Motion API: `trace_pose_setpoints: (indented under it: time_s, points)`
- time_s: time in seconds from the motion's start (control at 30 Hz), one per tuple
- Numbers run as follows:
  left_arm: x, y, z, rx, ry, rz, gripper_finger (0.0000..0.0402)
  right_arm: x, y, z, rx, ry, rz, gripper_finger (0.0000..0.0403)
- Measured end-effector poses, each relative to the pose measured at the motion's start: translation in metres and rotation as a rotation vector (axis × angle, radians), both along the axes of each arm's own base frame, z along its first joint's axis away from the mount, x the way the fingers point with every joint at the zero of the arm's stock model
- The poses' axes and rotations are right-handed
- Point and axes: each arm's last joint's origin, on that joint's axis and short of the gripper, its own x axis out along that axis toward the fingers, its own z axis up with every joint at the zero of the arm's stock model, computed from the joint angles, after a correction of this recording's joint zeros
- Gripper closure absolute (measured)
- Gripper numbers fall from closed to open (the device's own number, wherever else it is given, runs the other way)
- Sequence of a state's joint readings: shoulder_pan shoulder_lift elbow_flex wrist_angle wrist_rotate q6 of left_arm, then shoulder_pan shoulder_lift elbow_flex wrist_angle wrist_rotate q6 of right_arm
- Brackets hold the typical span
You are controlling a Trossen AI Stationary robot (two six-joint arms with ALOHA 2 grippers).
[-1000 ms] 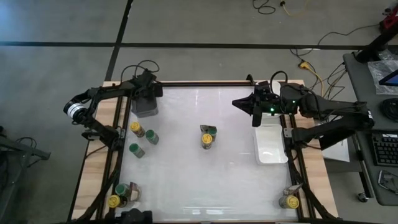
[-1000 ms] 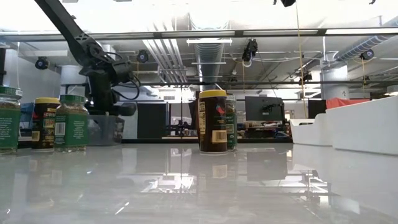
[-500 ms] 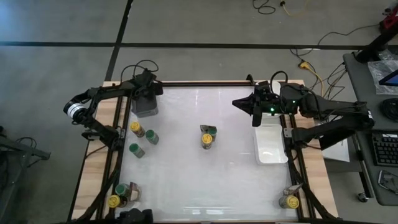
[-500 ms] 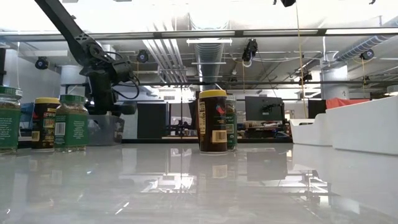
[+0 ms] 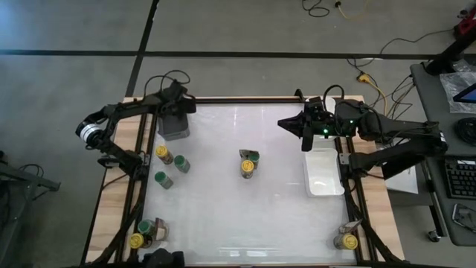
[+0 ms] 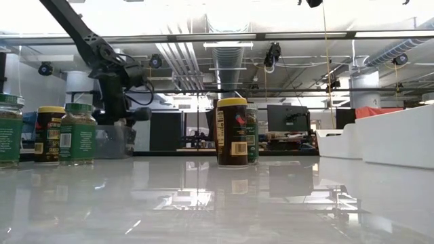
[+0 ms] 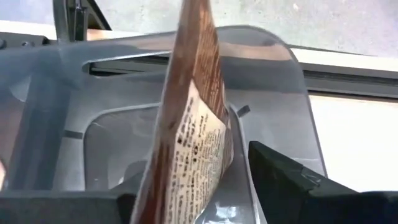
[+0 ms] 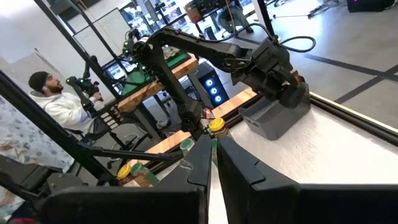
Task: Sort spices by type
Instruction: Put the orange seasoning bag into the black bin
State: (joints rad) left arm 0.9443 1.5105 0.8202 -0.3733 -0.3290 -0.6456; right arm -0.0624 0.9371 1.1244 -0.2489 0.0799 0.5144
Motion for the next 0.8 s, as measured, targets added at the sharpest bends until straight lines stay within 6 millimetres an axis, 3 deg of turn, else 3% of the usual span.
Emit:
trace_pose_setpoints:
  time_s: [0.27,0.8]
  points:
    - [-0.001,-0.005,0.008,-0.083,0.008,0.003,0.0248,0.0,0.0,0.0,-0.009,0.001,0.002,0.0385]
    - [-0.004,-0.009,0.033,0.016,-0.014,-0.02,0.0248,0.006,0.0,-0.005,-0.015,0.026,0.003,0.0385]
